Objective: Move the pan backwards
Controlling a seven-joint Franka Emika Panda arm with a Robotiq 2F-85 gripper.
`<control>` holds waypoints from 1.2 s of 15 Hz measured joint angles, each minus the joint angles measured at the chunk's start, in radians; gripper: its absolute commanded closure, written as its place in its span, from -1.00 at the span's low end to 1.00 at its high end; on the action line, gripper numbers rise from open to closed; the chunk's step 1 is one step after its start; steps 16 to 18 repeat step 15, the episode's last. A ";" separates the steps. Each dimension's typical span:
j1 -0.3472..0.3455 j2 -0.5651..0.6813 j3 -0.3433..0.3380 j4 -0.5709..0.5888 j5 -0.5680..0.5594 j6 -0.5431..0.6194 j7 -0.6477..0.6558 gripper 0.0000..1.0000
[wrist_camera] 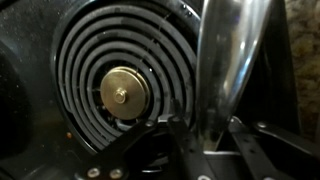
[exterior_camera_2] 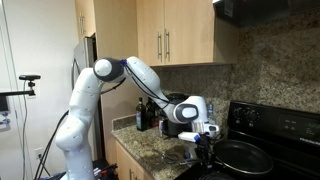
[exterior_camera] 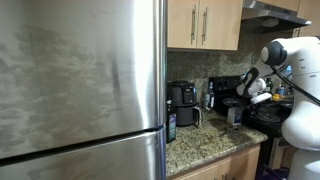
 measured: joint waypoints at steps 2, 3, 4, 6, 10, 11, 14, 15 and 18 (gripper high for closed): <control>-0.006 -0.032 -0.002 -0.022 0.018 -0.021 -0.003 -0.36; -0.010 -0.052 0.000 -0.034 0.047 -0.021 -0.015 -0.50; -0.014 -0.073 0.001 -0.043 0.078 -0.021 -0.028 -0.68; -0.021 -0.117 0.002 -0.055 0.124 -0.029 -0.052 -0.99; -0.036 -0.233 -0.024 -0.055 0.115 -0.089 -0.050 -1.00; -0.042 -0.267 -0.032 -0.055 0.113 -0.108 -0.053 -1.00; -0.065 -0.393 -0.047 -0.057 0.177 -0.214 -0.171 -1.00; -0.068 -0.437 -0.054 -0.058 0.215 -0.264 -0.229 -1.00; -0.068 -0.437 -0.054 -0.058 0.215 -0.264 -0.229 -1.00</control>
